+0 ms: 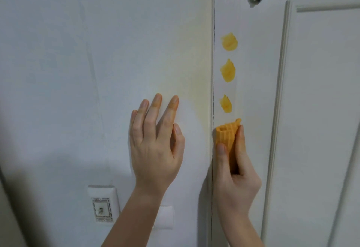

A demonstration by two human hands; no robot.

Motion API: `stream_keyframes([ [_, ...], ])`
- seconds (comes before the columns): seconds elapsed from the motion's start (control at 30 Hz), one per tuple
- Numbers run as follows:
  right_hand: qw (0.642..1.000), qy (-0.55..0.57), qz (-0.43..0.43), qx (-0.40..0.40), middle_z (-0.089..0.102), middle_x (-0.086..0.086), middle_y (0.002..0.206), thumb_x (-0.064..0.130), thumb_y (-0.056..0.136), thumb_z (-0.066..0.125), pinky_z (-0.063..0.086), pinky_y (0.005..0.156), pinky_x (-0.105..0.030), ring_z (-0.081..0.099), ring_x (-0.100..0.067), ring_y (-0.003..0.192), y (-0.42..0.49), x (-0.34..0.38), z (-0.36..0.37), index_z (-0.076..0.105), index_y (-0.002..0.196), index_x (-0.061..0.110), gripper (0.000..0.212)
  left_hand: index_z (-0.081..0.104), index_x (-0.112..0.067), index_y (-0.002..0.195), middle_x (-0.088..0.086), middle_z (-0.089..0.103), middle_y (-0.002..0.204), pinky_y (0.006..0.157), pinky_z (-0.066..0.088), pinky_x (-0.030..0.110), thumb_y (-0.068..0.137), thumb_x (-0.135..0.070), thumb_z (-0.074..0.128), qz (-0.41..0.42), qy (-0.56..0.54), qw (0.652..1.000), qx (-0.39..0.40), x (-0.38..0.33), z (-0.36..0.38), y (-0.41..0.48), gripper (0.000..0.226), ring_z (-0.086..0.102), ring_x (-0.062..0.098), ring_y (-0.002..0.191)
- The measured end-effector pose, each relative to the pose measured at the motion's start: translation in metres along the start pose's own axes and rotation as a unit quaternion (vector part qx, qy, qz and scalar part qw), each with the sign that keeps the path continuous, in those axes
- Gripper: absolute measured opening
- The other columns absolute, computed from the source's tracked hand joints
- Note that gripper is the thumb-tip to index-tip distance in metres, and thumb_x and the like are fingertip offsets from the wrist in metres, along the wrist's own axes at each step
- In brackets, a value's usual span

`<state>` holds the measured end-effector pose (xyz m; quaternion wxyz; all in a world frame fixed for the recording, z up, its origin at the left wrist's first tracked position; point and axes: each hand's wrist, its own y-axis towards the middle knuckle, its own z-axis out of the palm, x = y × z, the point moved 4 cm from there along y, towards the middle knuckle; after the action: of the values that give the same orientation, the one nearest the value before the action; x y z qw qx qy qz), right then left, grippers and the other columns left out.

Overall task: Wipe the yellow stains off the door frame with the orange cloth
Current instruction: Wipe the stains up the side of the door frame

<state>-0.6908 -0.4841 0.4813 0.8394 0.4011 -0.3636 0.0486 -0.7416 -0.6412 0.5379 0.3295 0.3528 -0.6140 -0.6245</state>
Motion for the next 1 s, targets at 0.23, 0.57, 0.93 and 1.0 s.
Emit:
stream_keyframes([
  [0.23, 0.998, 0.010, 0.055, 0.016, 0.061, 0.033, 0.136, 0.022, 0.097, 0.064, 0.041, 0.101, -0.004, 0.056, 0.008, 0.130, -0.003, -0.005, -0.009, 0.057, 0.145, 0.030, 0.049, 0.044, -0.015, 0.164, 0.012, 0.048, 0.167, 0.128, 0.037, 0.059, 0.111, -0.022, 0.052, -0.007, -0.013, 1.000, 0.002, 0.001, 0.000, 0.000, 0.054, 0.044, 0.035, 0.156],
  [0.57, 0.992, 0.113, 0.051, -0.007, 0.074, 0.012, 0.125, 0.021, 0.093, 0.070, 0.050, 0.098, -0.012, 0.066, -0.001, 0.122, 0.030, 0.023, 0.004, 0.070, 0.132, 0.014, 0.040, 0.041, -0.014, 0.167, 0.012, 0.036, 0.175, 0.134, 0.024, 0.057, 0.111, -0.029, 0.050, -0.016, -0.029, 0.999, -0.013, -0.015, -0.001, 0.083, 0.059, 0.026, 0.033, 0.166],
  [0.93, 0.989, 0.135, 0.061, 0.000, 0.073, 0.003, 0.130, 0.005, 0.083, 0.080, 0.054, 0.101, -0.025, 0.067, -0.011, 0.123, 0.025, 0.024, 0.010, 0.066, 0.131, 0.021, 0.052, 0.031, -0.021, 0.172, 0.007, 0.026, 0.180, 0.137, 0.017, 0.051, 0.114, -0.039, 0.039, -0.034, 0.029, 0.999, 0.014, -0.016, 0.006, 0.101, 0.062, 0.017, 0.028, 0.169],
  [1.0, 0.984, 0.157, 0.075, -0.023, 0.076, 0.004, 0.123, 0.014, 0.082, 0.080, 0.055, 0.095, -0.020, 0.071, -0.010, 0.117, 0.027, 0.029, 0.010, 0.071, 0.125, 0.020, 0.045, 0.030, -0.021, 0.172, 0.006, 0.025, 0.181, 0.137, 0.016, 0.051, 0.114, -0.039, 0.039, -0.033, 0.031, 0.999, 0.015, -0.016, 0.005, 0.101, 0.062, 0.017, 0.028, 0.169],
])
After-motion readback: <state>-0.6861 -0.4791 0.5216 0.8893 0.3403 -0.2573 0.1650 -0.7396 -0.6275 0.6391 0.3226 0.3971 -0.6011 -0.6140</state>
